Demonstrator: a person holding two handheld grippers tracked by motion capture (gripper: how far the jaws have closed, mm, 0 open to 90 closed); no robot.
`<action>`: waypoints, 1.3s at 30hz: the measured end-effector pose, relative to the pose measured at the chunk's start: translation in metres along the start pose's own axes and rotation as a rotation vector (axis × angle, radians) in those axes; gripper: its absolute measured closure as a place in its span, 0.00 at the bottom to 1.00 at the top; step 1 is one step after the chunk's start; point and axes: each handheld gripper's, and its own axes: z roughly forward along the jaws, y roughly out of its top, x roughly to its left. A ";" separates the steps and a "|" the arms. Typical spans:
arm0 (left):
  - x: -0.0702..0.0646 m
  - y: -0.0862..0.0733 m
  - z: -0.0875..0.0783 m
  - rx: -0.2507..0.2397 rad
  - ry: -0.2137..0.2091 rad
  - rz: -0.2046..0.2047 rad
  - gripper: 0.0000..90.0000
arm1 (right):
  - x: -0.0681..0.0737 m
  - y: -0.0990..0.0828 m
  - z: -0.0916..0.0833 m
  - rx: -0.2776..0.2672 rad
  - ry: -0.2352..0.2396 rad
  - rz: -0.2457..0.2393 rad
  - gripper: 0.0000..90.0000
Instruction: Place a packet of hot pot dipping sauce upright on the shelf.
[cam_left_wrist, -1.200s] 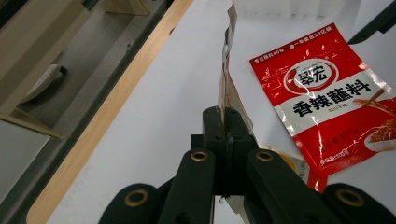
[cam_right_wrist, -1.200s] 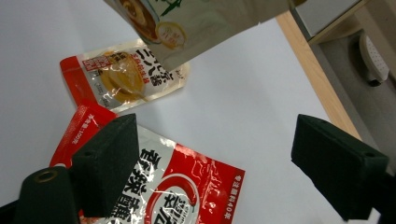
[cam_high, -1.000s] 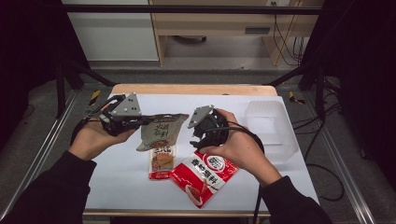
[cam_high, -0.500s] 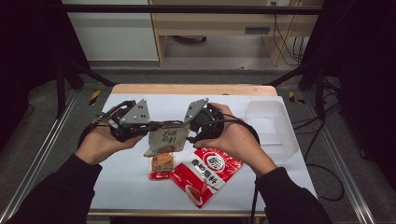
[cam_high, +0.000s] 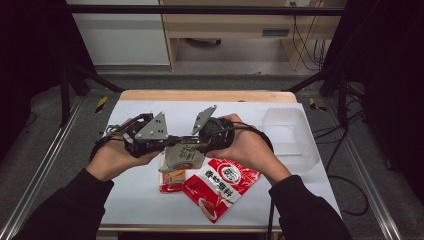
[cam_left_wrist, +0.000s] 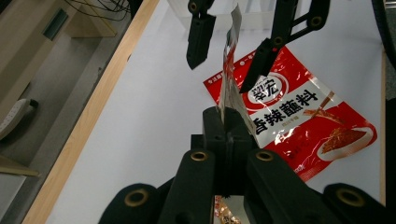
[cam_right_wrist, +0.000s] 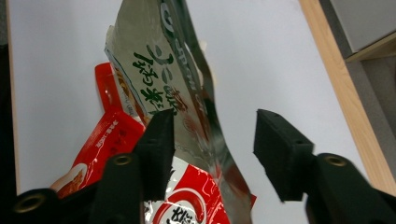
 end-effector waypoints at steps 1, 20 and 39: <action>-0.001 0.000 0.000 -0.003 -0.004 0.001 1.00 | 0.000 0.000 0.001 0.001 0.005 0.000 0.60; 0.000 -0.012 0.006 -0.034 -0.027 -0.036 0.98 | 0.006 0.001 0.005 0.066 0.034 -0.023 1.00; -0.017 -0.075 0.018 -0.086 0.066 -0.221 0.20 | -0.011 -0.023 -0.023 0.069 -0.055 -0.006 1.00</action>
